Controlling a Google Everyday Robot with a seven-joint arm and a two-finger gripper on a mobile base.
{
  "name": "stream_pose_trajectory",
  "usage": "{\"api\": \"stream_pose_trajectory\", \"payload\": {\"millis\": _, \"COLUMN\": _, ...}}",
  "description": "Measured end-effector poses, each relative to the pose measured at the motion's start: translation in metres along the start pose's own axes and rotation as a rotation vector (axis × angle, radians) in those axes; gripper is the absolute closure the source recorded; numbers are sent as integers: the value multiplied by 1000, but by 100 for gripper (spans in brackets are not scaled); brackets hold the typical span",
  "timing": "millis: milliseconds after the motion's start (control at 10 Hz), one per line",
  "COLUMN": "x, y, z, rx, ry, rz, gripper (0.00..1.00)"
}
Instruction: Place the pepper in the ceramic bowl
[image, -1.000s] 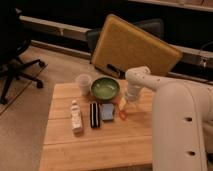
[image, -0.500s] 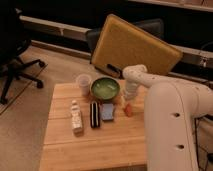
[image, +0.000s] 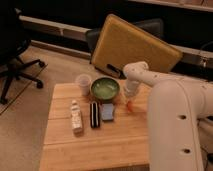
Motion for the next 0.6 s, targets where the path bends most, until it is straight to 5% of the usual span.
{"api": "stream_pose_trajectory", "payload": {"millis": 200, "x": 5, "y": -3, "z": -43, "rx": 74, "ry": -52, "rz": 29, "gripper": 86}}
{"api": "stream_pose_trajectory", "payload": {"millis": 600, "x": -15, "y": -18, "z": -80, "rx": 155, "ry": -128, "rz": 29, "gripper": 86}}
